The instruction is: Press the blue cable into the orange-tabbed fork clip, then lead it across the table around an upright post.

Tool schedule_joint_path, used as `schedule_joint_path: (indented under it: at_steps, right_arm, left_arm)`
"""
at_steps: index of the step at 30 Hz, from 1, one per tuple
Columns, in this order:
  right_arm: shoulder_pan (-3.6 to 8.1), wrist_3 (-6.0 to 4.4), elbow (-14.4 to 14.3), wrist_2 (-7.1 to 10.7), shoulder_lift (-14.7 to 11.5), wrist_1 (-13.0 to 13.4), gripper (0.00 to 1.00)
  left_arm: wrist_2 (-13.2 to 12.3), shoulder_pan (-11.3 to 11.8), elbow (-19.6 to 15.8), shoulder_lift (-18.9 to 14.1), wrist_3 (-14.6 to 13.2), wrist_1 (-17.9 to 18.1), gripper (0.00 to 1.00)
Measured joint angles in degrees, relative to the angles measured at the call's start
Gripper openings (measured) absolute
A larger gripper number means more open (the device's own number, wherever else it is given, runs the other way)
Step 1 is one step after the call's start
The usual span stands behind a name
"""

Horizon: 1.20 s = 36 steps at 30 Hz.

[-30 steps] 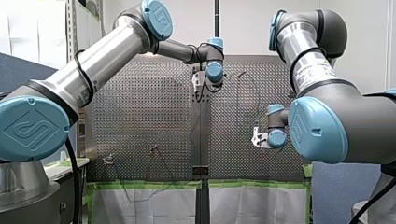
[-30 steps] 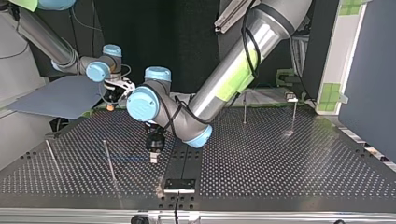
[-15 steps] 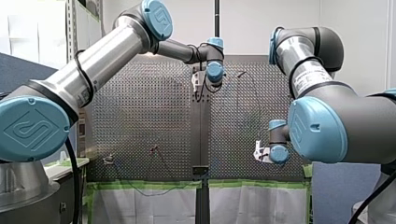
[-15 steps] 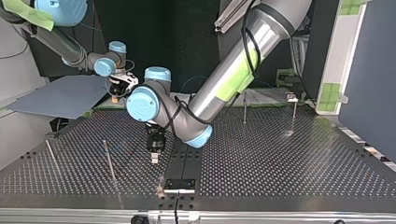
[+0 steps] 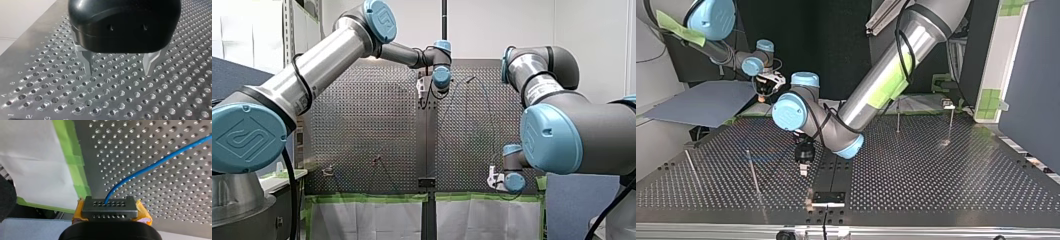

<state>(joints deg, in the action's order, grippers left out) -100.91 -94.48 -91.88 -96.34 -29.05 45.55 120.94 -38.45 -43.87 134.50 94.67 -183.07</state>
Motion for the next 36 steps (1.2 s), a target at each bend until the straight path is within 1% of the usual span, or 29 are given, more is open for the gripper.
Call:
schedule_joint_path:
  at_steps: [7,15,22,25,28,31,36]
  right_arm:
    - [0.75,0.11,0.00,0.00,0.44,0.35,0.00]
    - [1.50,0.19,0.05,0.13,0.56,1.66,0.00]
    - [1.83,0.48,0.07,0.20,0.60,1.77,0.00]
    - [2.06,0.50,0.07,0.28,0.60,1.81,0.00]
    - [2.31,0.52,0.07,0.34,0.60,1.82,0.00]
    - [2.54,0.59,0.07,0.41,0.60,1.83,0.00]
    - [2.76,0.67,0.07,0.54,0.60,1.77,0.00]
  left_arm:
    - [0.65,0.01,0.02,0.00,-0.10,-0.97,0.98]
    - [0.78,0.26,0.01,0.00,-0.74,-1.59,0.98]
    - [0.82,0.56,0.02,-0.06,-1.28,-2.71,0.98]
    - [0.83,0.87,0.02,-0.34,-1.23,-3.75,0.98]
    - [0.96,1.18,0.02,-1.08,-0.76,-5.23,0.98]
    - [1.66,1.02,-0.01,-2.39,-0.21,-6.89,0.98]
    - [4.21,0.27,-0.60,-5.23,-0.17,-9.89,0.98]
